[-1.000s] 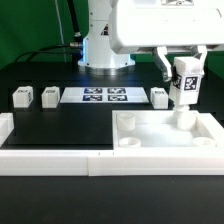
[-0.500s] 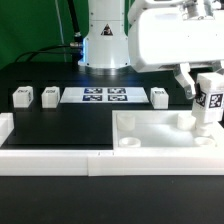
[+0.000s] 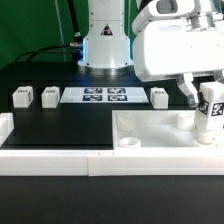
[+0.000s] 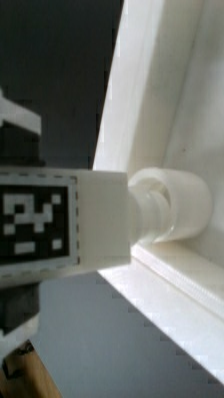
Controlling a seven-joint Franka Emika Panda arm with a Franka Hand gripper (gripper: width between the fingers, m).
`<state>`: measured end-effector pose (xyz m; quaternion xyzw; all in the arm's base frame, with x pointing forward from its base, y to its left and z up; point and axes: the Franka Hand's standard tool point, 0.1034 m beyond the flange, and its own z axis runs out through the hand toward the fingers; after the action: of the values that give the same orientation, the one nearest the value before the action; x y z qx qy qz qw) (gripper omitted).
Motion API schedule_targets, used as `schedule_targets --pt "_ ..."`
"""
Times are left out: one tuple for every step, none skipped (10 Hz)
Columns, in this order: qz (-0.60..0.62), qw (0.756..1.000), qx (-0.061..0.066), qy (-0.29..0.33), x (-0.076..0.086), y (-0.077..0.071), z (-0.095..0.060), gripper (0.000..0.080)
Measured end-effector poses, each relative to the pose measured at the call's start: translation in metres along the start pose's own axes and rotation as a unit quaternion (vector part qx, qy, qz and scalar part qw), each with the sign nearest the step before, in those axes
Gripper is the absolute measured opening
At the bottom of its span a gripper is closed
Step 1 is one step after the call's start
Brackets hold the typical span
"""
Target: Assemble square table
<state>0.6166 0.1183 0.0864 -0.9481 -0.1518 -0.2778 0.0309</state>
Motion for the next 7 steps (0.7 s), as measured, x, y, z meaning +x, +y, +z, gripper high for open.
schedule_targets --pt "0.000 1.000 -0.001 0.002 -0.001 0.000 0.000 0.0290" --pt "0.000 1.000 -0.002 0.002 -0.001 0.002 0.000 0.0290" --pt "0.000 1.000 -0.003 0.005 -0.001 0.003 0.001 0.0290" --pt "0.000 1.000 -0.002 0.004 -0.003 0.001 0.007 0.0290" --pt "0.001 1.000 -0.001 0.001 -0.005 0.000 0.011 0.0290" --pt "0.002 1.000 0.000 -0.001 -0.007 0.001 0.013 0.0290" --pt "0.002 1.000 0.000 -0.001 -0.010 0.000 0.015 0.0290"
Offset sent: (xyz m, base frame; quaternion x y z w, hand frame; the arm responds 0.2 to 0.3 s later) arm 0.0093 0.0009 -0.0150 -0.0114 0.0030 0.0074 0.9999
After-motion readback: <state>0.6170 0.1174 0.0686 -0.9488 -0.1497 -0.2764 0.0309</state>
